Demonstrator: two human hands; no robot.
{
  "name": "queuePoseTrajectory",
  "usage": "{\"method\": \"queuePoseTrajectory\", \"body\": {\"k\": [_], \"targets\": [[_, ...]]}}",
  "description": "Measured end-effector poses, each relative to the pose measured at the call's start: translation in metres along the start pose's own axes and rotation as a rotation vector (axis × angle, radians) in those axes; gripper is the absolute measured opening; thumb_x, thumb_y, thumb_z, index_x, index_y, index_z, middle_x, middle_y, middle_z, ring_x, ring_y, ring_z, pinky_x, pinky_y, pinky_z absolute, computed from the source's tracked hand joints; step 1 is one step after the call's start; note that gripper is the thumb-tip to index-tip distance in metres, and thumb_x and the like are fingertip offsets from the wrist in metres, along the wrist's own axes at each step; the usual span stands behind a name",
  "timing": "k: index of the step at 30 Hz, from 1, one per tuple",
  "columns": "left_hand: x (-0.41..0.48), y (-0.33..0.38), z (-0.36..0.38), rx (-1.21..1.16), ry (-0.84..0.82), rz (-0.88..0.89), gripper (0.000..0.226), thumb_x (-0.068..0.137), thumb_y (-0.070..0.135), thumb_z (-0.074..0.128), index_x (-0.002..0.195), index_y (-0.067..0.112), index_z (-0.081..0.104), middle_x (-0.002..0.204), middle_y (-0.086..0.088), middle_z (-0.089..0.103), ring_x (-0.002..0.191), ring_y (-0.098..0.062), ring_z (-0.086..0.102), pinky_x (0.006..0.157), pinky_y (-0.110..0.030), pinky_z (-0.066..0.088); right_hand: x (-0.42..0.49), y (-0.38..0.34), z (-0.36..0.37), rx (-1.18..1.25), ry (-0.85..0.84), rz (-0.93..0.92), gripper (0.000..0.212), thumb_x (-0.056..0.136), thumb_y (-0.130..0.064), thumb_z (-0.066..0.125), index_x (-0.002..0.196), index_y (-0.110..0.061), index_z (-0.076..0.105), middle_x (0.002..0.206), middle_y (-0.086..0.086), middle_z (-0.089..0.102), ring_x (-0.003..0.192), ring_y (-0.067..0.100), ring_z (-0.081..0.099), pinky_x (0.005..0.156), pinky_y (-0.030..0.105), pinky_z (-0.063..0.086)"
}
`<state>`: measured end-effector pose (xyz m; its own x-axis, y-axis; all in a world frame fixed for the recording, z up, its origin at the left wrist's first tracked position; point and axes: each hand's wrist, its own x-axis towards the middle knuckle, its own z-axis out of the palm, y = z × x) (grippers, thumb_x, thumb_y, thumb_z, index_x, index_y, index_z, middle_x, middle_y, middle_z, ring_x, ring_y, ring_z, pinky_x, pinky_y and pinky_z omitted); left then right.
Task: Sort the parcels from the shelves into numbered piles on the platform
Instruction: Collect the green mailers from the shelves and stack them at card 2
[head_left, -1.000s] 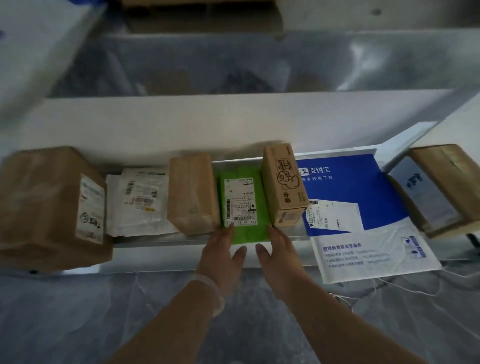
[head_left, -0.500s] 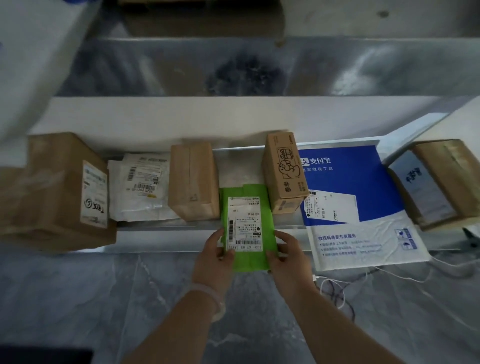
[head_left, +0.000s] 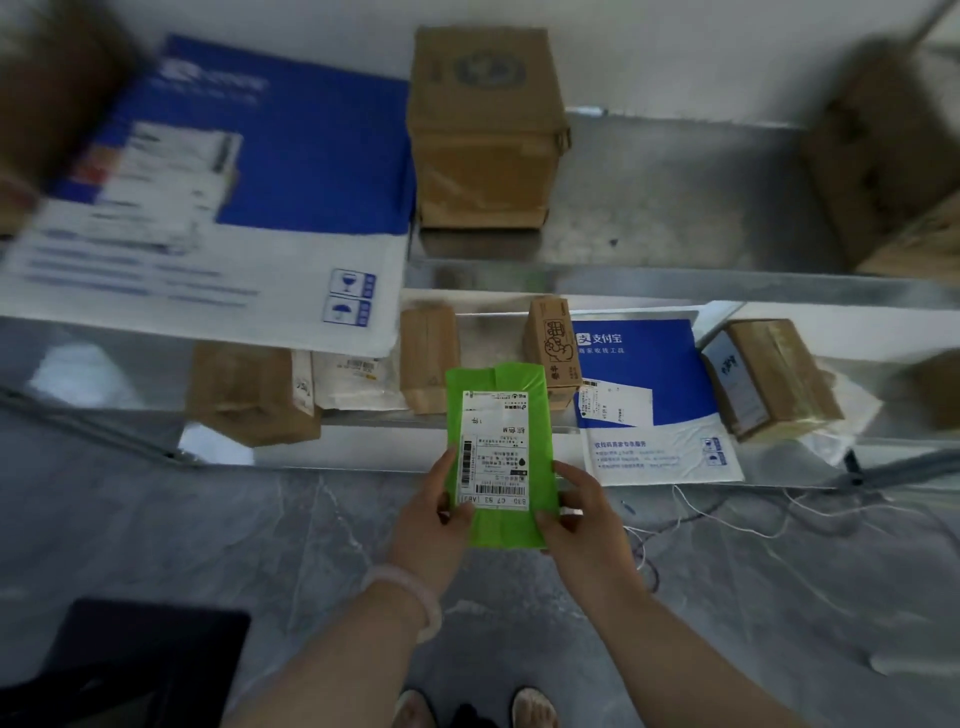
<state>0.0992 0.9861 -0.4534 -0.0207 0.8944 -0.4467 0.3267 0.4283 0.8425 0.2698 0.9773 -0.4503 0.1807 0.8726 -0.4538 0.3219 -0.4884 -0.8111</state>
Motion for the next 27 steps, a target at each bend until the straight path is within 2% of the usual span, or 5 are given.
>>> {"method": "queuePoseTrajectory", "body": {"k": [4, 10, 17, 23, 27], "targets": [[-0.068, 0.022, -0.02, -0.013, 0.074, 0.0, 0.064, 0.094, 0.01, 0.054, 0.133, 0.056, 0.031, 0.109, 0.018, 0.064, 0.091, 0.009, 0.057, 0.07, -0.001, 0.041, -0.057, -0.028, -0.016, -0.019, -0.039, -0.085, 0.057, 0.082, -0.012, 0.065, 0.103, -0.061, 0.049, 0.097, -0.013, 0.065, 0.081, 0.012, 0.069, 0.073, 0.042, 0.059], [-0.17, 0.037, -0.048, -0.007, 0.29, 0.022, 0.058, 0.092, 0.006, 0.056, 0.138, 0.04, 0.042, 0.12, 0.018, 0.053, 0.108, -0.002, 0.052, 0.072, 0.006, 0.032, -0.137, -0.068, -0.02, -0.057, -0.208, -0.231, 0.054, 0.086, -0.005, 0.064, 0.122, -0.042, 0.049, 0.092, -0.015, 0.063, 0.076, 0.003, 0.065, 0.076, 0.032, 0.058], [-0.301, 0.033, -0.105, -0.074, 0.524, -0.013, 0.063, 0.091, 0.016, 0.057, 0.119, 0.069, 0.041, 0.122, 0.02, 0.059, 0.109, -0.004, 0.059, 0.095, -0.024, 0.046, -0.229, -0.117, 0.011, -0.136, -0.509, -0.476, 0.056, 0.084, 0.002, 0.064, 0.124, -0.035, 0.052, 0.1, -0.01, 0.061, 0.085, 0.009, 0.062, 0.084, 0.037, 0.055], [-0.41, 0.011, -0.164, -0.18, 0.757, -0.061, 0.056, 0.092, 0.015, 0.058, 0.129, 0.054, 0.043, 0.101, 0.016, 0.065, 0.077, 0.002, 0.059, 0.064, -0.007, 0.04, -0.313, -0.15, 0.08, -0.218, -0.733, -0.614, 0.059, 0.083, -0.001, 0.064, 0.119, -0.046, 0.053, 0.1, -0.003, 0.063, 0.086, 0.017, 0.064, 0.082, 0.04, 0.056], [-0.485, -0.019, -0.208, -0.221, 0.891, -0.07, 0.064, 0.089, 0.011, 0.061, 0.133, 0.052, 0.038, 0.113, 0.025, 0.061, 0.09, 0.012, 0.059, 0.07, 0.0, 0.04, -0.383, -0.165, 0.146, -0.234, -0.864, -0.673, 0.062, 0.082, -0.003, 0.063, 0.11, -0.058, 0.051, 0.11, 0.001, 0.062, 0.088, 0.016, 0.065, 0.084, 0.042, 0.056]]}}
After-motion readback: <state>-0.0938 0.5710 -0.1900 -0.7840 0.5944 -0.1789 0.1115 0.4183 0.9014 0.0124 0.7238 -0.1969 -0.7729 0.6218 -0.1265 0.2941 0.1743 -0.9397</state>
